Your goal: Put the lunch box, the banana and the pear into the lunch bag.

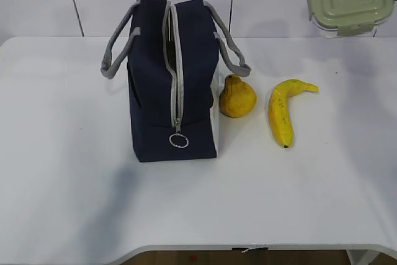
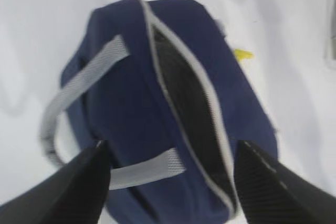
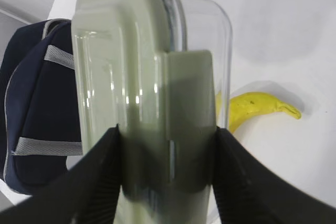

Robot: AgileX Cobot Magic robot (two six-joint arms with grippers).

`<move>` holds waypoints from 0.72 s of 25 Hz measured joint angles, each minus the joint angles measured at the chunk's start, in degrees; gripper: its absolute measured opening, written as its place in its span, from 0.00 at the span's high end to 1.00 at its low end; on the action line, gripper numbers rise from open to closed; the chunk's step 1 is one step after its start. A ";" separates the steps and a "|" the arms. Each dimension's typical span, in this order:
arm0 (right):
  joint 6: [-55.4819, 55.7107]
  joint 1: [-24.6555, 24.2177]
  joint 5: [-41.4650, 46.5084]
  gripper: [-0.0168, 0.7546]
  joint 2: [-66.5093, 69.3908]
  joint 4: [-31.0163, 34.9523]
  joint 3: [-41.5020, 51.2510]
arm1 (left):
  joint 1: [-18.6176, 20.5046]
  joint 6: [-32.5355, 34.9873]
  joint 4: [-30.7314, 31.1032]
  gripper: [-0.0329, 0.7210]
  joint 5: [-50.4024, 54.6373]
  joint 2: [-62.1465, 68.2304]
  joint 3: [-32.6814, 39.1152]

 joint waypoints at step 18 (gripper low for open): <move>0.66 3.34 0.20 0.49 -0.80 0.67 0.00 | 2.22 -0.09 -9.61 0.22 5.26 9.25 -3.25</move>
